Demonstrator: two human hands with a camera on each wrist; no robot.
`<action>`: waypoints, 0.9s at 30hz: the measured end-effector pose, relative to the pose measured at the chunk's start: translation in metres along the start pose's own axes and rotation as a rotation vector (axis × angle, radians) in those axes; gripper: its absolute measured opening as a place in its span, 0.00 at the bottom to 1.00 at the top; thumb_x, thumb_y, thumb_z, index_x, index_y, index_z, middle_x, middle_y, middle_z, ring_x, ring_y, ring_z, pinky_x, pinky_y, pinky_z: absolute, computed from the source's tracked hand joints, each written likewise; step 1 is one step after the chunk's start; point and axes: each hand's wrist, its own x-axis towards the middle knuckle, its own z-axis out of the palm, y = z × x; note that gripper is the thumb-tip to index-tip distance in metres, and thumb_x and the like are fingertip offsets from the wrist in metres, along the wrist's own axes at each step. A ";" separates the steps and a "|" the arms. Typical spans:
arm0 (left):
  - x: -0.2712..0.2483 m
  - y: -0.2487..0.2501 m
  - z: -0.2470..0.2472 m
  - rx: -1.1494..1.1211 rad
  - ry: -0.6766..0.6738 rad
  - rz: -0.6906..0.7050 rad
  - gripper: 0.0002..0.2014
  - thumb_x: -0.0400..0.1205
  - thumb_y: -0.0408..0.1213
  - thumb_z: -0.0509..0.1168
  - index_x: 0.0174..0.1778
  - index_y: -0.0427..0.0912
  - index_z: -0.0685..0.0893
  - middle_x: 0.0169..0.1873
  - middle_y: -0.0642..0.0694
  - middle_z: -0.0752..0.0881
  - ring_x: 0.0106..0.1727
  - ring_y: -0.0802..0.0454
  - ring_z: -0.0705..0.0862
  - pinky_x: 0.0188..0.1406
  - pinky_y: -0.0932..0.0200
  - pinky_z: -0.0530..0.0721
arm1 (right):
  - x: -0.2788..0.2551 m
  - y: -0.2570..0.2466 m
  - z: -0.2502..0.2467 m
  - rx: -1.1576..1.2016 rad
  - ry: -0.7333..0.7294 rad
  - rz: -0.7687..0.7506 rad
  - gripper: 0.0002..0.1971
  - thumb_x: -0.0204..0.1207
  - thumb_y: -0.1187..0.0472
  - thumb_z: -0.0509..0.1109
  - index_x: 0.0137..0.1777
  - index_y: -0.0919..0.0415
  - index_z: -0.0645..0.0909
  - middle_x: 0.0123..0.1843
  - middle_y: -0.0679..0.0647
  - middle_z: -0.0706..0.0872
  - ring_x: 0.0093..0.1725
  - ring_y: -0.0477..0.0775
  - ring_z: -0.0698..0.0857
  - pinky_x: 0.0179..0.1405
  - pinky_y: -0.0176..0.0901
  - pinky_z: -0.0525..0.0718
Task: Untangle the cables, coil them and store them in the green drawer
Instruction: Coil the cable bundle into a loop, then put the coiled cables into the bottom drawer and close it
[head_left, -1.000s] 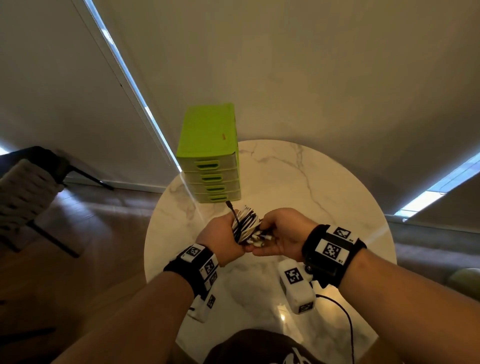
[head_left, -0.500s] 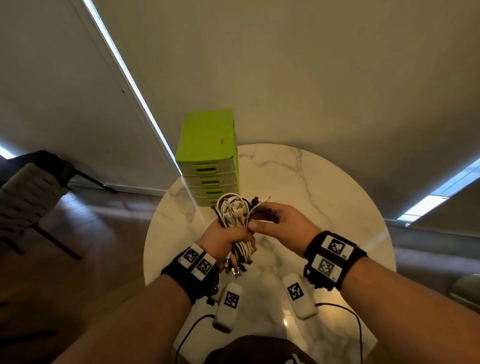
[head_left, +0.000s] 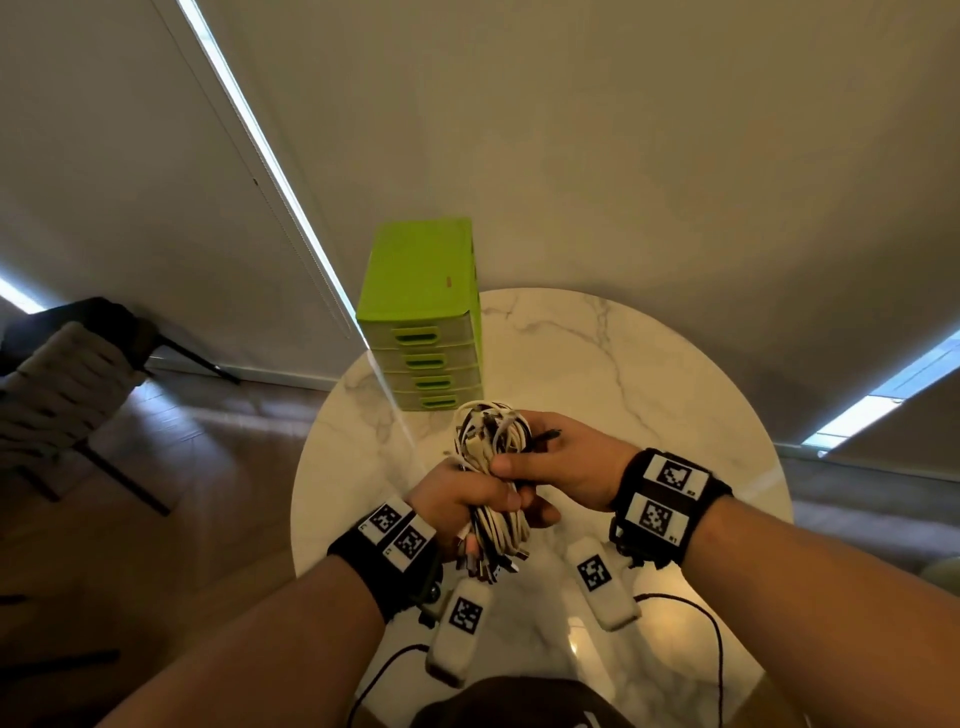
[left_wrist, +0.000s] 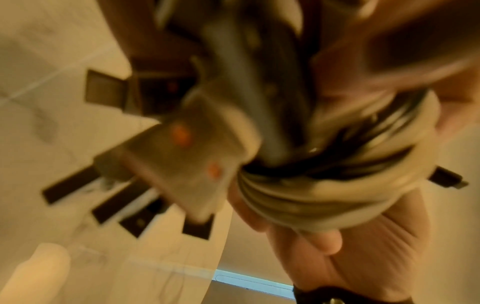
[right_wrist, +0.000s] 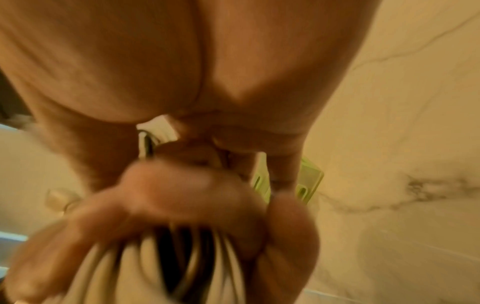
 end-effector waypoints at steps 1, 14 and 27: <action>-0.001 0.001 -0.001 0.030 -0.002 -0.036 0.14 0.71 0.28 0.73 0.52 0.36 0.90 0.41 0.33 0.88 0.50 0.33 0.90 0.37 0.46 0.84 | -0.001 0.001 0.001 -0.035 0.025 -0.030 0.15 0.82 0.68 0.73 0.67 0.65 0.82 0.57 0.64 0.90 0.54 0.60 0.89 0.54 0.50 0.89; 0.008 0.025 -0.009 0.848 0.323 0.176 0.13 0.65 0.45 0.77 0.43 0.48 0.89 0.33 0.48 0.91 0.36 0.49 0.90 0.36 0.50 0.90 | -0.007 0.012 0.002 0.143 0.258 0.146 0.22 0.83 0.67 0.65 0.73 0.48 0.81 0.61 0.62 0.91 0.59 0.68 0.91 0.58 0.65 0.88; 0.011 0.019 0.009 2.157 0.444 0.165 0.14 0.80 0.39 0.61 0.61 0.49 0.72 0.58 0.47 0.85 0.60 0.43 0.83 0.65 0.49 0.73 | -0.003 0.018 0.005 0.361 0.280 0.571 0.15 0.79 0.54 0.75 0.60 0.63 0.85 0.49 0.62 0.90 0.42 0.61 0.90 0.39 0.49 0.93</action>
